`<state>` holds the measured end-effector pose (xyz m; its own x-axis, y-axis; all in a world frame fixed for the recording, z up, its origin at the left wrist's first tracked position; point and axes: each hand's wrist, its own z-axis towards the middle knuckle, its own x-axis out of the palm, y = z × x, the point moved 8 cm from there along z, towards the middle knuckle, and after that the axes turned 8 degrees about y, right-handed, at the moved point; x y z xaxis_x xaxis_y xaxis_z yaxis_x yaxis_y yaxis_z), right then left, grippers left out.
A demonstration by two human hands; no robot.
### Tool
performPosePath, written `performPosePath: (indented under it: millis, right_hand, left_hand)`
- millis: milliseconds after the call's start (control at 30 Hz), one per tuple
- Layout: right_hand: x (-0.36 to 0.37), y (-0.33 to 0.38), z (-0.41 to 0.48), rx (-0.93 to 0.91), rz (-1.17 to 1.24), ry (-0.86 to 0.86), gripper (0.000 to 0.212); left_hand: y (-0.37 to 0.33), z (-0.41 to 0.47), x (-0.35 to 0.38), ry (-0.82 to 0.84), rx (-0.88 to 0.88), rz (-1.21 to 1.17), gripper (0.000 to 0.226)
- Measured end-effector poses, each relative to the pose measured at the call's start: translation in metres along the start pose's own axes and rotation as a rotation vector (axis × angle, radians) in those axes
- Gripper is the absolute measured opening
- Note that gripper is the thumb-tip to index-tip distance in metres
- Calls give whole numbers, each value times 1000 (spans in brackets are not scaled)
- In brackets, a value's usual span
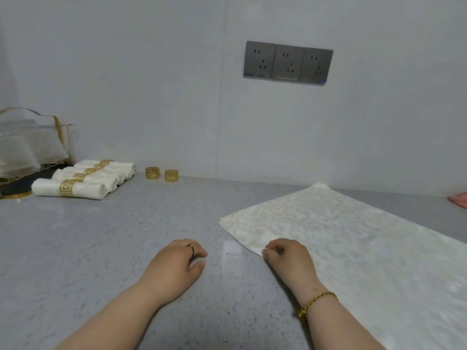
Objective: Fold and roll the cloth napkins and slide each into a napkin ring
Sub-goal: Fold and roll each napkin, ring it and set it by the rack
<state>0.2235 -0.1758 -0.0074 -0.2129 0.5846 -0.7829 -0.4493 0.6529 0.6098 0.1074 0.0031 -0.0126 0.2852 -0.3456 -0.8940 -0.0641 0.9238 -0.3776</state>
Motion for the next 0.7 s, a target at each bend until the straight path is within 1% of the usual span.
performPosePath:
  millis: [67,100,133,233,300,367,400,433,467,500,533,567,633,700]
  right_hand:
    - [1,0,-1,2,41,4,17]
    - [1,1,-2,0,55,2,19]
    - [1,0,-2,-4,69,-2,24]
    - [1,-2,0,-13,100,-20,48]
    - [2,-3,0,5,139,-38,54]
    - [-4,-5,-2,26,225,-67,51]
    - [-10,-5,-3,21,294,-98,44]
    - [-19,-6,-6,13,380,-144,32]
    - [-31,-7,-8,6,458,-205,21]
    - [-42,-7,-10,-5,522,-268,16]
    - [-52,-8,-13,-19,572,-311,16]
    - [-57,-8,-14,-26,608,-328,18]
    - [-57,-3,-17,-34,628,-305,22]
    - [-46,12,-21,-88,567,-222,23]
  left_hand:
    - [-3,0,0,-7,13,-5,64]
    - [-4,0,0,-5,20,-3,59]
    - [-4,-1,1,-1,19,-1,55]
    - [-2,-1,1,-5,21,-11,46]
    - [-1,-1,2,6,12,-13,33]
    - [-3,-2,1,-2,16,-9,30]
    - [-4,-3,0,-3,15,-7,30]
    - [-5,-3,-2,-15,19,-12,30]
    - [-5,-3,-3,-21,15,-20,31]
    - [-4,-3,-4,-26,12,-29,35]
    - [-4,-4,-5,-25,9,-30,44]
    - [-5,-5,-7,-29,13,-28,59]
    - [-6,-8,-12,-44,-14,-18,83]
    - [-10,-11,-18,-75,-25,-15,95]
